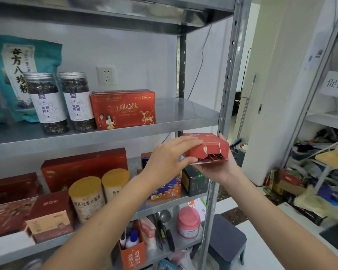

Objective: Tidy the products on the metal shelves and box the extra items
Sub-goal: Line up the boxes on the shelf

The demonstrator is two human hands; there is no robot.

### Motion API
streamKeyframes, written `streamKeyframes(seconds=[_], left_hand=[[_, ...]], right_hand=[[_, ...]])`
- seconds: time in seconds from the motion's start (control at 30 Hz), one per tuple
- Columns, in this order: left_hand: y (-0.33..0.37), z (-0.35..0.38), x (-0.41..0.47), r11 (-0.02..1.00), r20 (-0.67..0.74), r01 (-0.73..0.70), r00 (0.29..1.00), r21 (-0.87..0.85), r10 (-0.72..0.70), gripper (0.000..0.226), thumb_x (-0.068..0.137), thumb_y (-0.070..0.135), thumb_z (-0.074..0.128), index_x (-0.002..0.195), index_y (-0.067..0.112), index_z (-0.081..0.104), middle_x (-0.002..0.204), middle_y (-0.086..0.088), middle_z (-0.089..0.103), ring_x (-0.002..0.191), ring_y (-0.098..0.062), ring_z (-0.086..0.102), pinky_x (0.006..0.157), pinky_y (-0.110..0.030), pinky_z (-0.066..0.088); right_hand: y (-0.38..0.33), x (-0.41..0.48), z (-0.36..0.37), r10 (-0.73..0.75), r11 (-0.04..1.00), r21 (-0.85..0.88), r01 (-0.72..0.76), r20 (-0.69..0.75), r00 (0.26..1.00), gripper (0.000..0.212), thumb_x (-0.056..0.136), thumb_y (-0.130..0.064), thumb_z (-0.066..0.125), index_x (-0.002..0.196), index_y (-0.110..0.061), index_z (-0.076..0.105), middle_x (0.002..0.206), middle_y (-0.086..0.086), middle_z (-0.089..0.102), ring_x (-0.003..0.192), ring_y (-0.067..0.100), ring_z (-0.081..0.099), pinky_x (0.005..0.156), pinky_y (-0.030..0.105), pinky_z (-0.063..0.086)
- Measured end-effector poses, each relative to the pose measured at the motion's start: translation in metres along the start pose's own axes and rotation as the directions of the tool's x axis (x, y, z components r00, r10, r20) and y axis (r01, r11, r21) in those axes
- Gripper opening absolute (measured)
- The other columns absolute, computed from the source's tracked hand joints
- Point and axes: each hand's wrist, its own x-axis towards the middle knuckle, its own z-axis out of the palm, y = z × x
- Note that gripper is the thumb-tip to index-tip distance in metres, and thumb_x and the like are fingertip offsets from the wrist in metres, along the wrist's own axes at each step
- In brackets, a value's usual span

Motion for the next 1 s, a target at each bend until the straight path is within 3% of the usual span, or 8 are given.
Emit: streamKeyframes(seconds=[0.1,0.2,0.3,0.37,0.5,0.63,0.8,1.0], left_hand=[[0.000,0.001,-0.002,0.968,-0.063,-0.169,0.981,0.187,0.184,0.039,0.092,0.021,0.062,0.127,0.003,0.062,0.125,-0.015,0.065,0.112,-0.032,0.065,0.081,-0.047,0.060],[-0.003,0.000,-0.001,0.904,-0.067,-0.265,0.950,0.336,0.304,0.043,0.090,0.031,0.058,0.114,-0.002,0.069,0.112,-0.018,0.071,0.097,-0.032,0.071,0.066,-0.044,0.062],[-0.004,-0.002,0.001,0.879,-0.030,-0.257,0.956,0.402,0.293,0.059,0.075,0.046,0.073,0.113,0.001,0.070,0.112,-0.015,0.072,0.095,-0.031,0.072,0.061,-0.040,0.061],[-0.002,0.000,0.001,0.861,-0.027,-0.260,0.953,0.436,0.301,0.057,0.072,0.039,0.081,0.114,0.001,0.070,0.110,-0.015,0.072,0.093,-0.031,0.072,0.056,-0.038,0.060],[-0.004,0.003,0.003,0.762,-0.023,-0.350,0.902,0.544,0.431,0.046,0.084,0.033,0.073,0.117,0.002,0.069,0.108,-0.013,0.073,0.094,-0.025,0.072,0.056,-0.033,0.060],[-0.004,0.002,0.007,0.732,-0.049,-0.388,0.867,0.559,0.497,0.035,0.093,0.030,0.055,0.105,0.003,0.075,0.098,-0.009,0.075,0.085,-0.021,0.074,0.053,-0.031,0.059],[-0.002,0.002,0.014,0.739,-0.045,-0.395,0.867,0.545,0.496,0.035,0.093,0.032,0.054,0.093,0.005,0.076,0.089,-0.009,0.076,0.077,-0.022,0.074,0.052,-0.031,0.058],[-0.005,0.001,0.018,0.765,-0.019,-0.427,0.868,0.483,0.496,0.037,0.092,0.035,0.056,0.097,0.003,0.075,0.091,-0.013,0.074,0.073,-0.027,0.072,0.048,-0.035,0.056]], right_hand=[[0.002,-0.002,0.003,0.005,1.000,0.018,-0.005,-0.013,1.000,0.073,0.085,-0.067,0.052,0.126,-0.007,0.052,0.102,0.023,0.071,0.085,0.037,0.071,0.069,0.044,0.059],[0.003,-0.001,0.003,0.008,0.997,-0.081,-0.012,-0.049,0.999,0.074,0.084,-0.069,0.051,0.126,-0.007,0.055,0.107,0.022,0.071,0.089,0.035,0.071,0.076,0.046,0.059],[0.004,-0.003,0.004,0.006,0.995,-0.096,-0.012,-0.067,0.998,0.072,0.084,-0.068,0.052,0.121,-0.008,0.060,0.101,0.020,0.072,0.082,0.034,0.073,0.066,0.041,0.060],[0.004,-0.004,0.005,-0.007,0.995,-0.105,-0.001,-0.070,0.998,0.068,0.085,-0.068,0.051,0.113,-0.007,0.064,0.093,0.018,0.074,0.074,0.032,0.073,0.059,0.038,0.059],[0.003,-0.007,0.008,0.007,0.997,-0.075,-0.012,-0.069,0.998,0.064,0.084,-0.065,0.054,0.107,-0.006,0.065,0.087,0.017,0.073,0.070,0.031,0.072,0.058,0.036,0.059],[0.003,-0.008,0.009,0.032,0.996,-0.086,-0.038,-0.067,0.997,0.068,0.083,-0.066,0.055,0.110,-0.004,0.064,0.091,0.018,0.073,0.074,0.031,0.072,0.063,0.038,0.060],[0.005,-0.007,0.006,0.045,0.996,-0.074,-0.050,-0.066,0.997,0.068,0.084,-0.066,0.054,0.112,-0.004,0.062,0.090,0.018,0.072,0.074,0.032,0.072,0.063,0.038,0.059],[0.005,-0.004,0.008,0.060,0.994,-0.086,-0.066,-0.072,0.996,0.066,0.085,-0.066,0.054,0.101,-0.004,0.070,0.092,0.018,0.073,0.077,0.033,0.072,0.065,0.039,0.059]])
